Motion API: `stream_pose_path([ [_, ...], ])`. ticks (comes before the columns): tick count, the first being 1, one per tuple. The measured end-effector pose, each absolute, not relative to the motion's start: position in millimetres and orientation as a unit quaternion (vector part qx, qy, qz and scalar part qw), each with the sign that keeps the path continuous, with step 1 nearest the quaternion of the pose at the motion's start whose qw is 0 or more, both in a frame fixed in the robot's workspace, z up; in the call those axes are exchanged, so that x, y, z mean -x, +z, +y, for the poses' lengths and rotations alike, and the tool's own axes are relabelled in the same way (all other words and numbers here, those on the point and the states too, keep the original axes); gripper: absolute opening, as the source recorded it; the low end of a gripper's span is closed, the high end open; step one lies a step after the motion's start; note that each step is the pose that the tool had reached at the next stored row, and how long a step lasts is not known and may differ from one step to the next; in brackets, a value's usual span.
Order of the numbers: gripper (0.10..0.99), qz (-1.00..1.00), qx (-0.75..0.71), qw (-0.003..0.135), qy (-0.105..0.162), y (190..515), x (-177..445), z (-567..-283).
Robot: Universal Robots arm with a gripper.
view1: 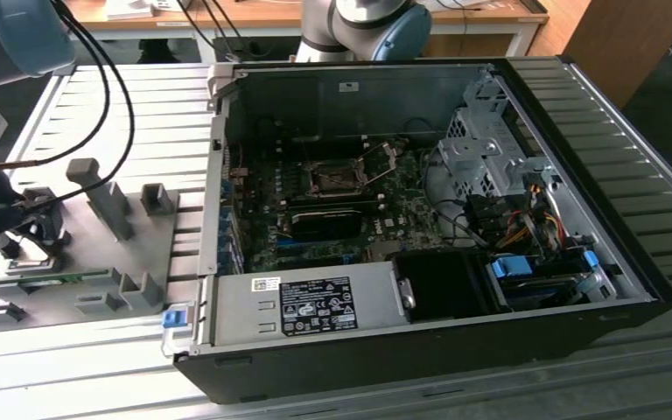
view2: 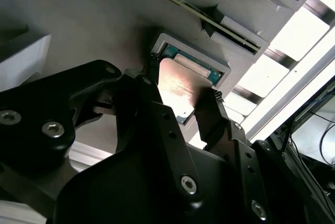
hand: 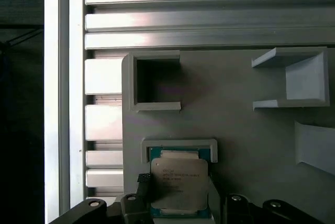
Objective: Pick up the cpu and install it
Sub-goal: 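Pick up the cpu and move it towards the insertion slot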
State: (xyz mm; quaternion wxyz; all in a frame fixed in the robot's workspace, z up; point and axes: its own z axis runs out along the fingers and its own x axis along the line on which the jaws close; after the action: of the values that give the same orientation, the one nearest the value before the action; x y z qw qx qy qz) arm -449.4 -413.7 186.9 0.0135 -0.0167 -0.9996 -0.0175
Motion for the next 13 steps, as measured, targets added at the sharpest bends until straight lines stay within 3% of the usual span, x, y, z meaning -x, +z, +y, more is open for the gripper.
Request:
stream_pose_path([
  [8, 0.525, -1.000, 0.012, 0.013, -0.018, 186.5, 449.3, -413.6],
  [10, 0.537, -1.000, 0.011, 0.013, -0.018, 186.6, 449.4, -413.6],
  [11, 0.600, -1.000, 0.011, 0.013, -0.018, 186.6, 449.4, -413.6],
  [13, 0.600, -1.000, 0.010, 0.014, -0.018, 186.8, 449.4, -413.5],
])
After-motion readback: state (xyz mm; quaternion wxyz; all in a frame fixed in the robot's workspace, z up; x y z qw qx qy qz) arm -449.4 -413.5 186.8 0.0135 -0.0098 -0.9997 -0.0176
